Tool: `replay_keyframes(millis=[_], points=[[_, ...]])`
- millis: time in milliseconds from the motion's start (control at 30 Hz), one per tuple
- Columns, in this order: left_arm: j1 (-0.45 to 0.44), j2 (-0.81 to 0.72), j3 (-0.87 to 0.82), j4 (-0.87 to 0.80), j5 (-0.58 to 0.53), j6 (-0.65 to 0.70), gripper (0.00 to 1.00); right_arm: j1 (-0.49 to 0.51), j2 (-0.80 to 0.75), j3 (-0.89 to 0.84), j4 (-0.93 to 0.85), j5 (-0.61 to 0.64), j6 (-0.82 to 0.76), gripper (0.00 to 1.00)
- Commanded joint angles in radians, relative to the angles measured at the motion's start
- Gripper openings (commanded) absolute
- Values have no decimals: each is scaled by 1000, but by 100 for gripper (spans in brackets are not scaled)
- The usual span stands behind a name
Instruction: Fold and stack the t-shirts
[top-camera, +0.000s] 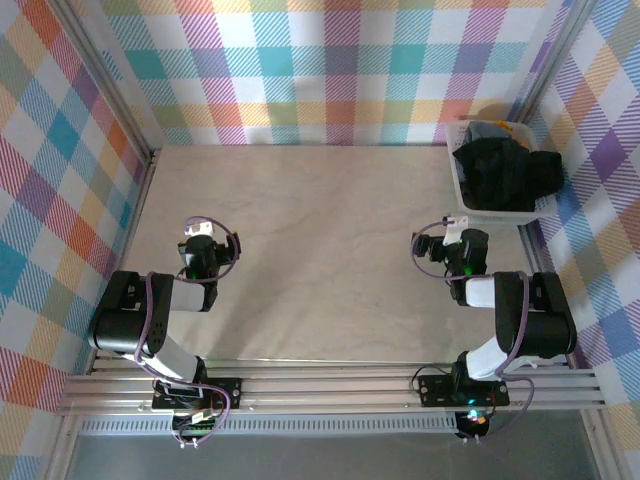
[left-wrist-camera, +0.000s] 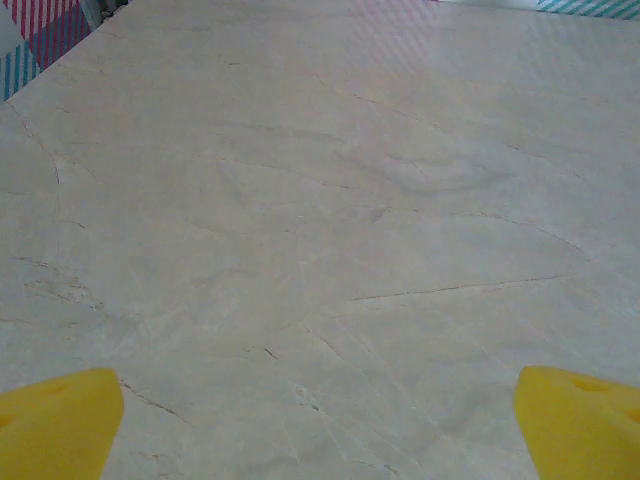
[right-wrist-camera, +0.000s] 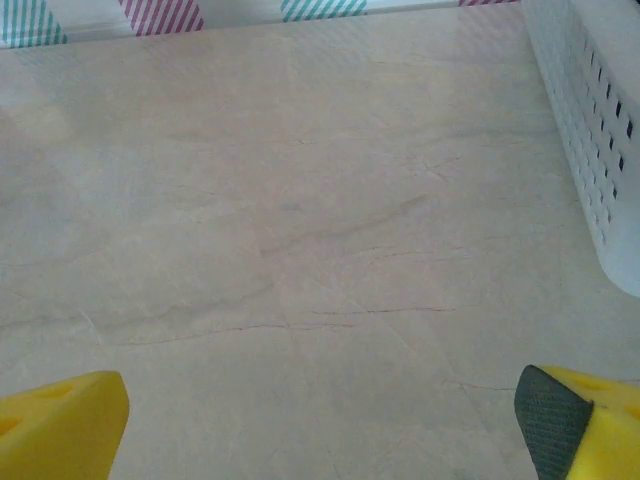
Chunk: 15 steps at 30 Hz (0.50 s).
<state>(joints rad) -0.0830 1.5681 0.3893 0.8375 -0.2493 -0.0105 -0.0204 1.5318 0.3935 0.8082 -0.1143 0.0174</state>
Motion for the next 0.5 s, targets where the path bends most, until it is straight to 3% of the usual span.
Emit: replay_keyframes(millis=[0,467], points=[[-8,-7,7,12,-16,-2,100,-2,4,16,26,-9,-13,100],[-8,-6,8,11,-16,-3,100,0,5,21,18,7,-6,100]])
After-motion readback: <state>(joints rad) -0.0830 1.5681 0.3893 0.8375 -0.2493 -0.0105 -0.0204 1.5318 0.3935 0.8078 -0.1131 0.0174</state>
